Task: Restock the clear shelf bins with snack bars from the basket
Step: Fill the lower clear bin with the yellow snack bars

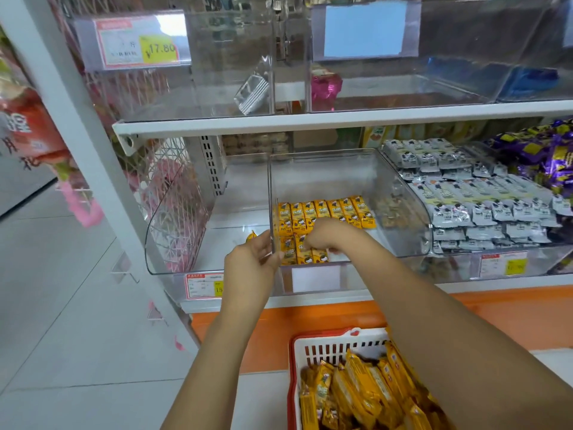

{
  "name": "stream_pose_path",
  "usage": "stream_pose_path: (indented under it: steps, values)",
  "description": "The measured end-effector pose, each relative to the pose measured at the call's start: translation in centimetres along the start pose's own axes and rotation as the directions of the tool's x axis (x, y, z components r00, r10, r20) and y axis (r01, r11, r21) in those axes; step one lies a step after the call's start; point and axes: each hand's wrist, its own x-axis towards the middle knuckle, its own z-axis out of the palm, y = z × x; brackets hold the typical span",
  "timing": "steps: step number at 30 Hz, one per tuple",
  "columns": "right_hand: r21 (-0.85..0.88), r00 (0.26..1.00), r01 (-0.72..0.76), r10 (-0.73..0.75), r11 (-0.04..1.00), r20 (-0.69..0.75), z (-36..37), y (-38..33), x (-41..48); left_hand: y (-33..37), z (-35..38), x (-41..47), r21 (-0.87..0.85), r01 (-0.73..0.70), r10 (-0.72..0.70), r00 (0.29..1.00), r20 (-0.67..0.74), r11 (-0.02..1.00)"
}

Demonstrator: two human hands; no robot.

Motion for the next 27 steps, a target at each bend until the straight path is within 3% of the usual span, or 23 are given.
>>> stream_pose_path:
  steps: [5, 9, 12, 14, 17, 20, 22, 27]
  values:
    - [0.036, 0.934, 0.154, -0.133, 0.987, -0.333, -0.3, 0.8, -2.8, -0.8, -0.4, -1.8, 0.073, -0.095, 0.107, 0.976, -0.187, 0.993]
    - [0.039, 0.92, 0.294, -0.272, 0.955, -0.283, 2.0, 2.8, -8.5, -1.9, -0.4, -4.3, 0.078, -0.011, 0.031, 0.966, -0.256, 0.997]
    - [-0.085, 0.952, 0.242, -0.253, 0.967, -0.175, 7.4, 4.8, -10.2, -4.6, 1.0, -6.1, 0.157, 0.149, -0.136, 0.986, -0.092, 0.976]
    - [-0.166, 0.975, 0.191, -0.207, 0.967, -0.081, 12.4, 5.7, -10.0, -6.4, 2.3, -7.0, 0.216, 0.268, -0.29, 0.954, 0.073, 0.939]
    - [-0.256, 0.992, 0.084, -0.057, 0.963, 0.112, 19.3, 6.8, -8.1, -7.7, 4.1, -8.6, 0.46, 0.27, -0.42, 0.869, 0.263, 0.846]
    - [-0.338, 0.989, -0.045, 0.09, 0.94, 0.118, 22.9, 8.1, -6.4, -8.5, 5.9, -10.6, 0.605, 0.222, -0.518, 0.771, 0.37, 0.764]
    - [-0.345, 0.983, -0.112, 0.154, 0.932, 0.096, 24.4, 8.9, -5.8, -9.3, 6.9, -11.9, 0.678, 0.189, -0.554, 0.745, 0.372, 0.71]
    - [-0.396, 0.983, -0.158, 0.181, 0.905, 0.02, 25.8, 8.9, -5.2, -10.8, 8.1, -12.9, 0.726, 0.204, -0.561, 0.776, 0.289, 0.657]
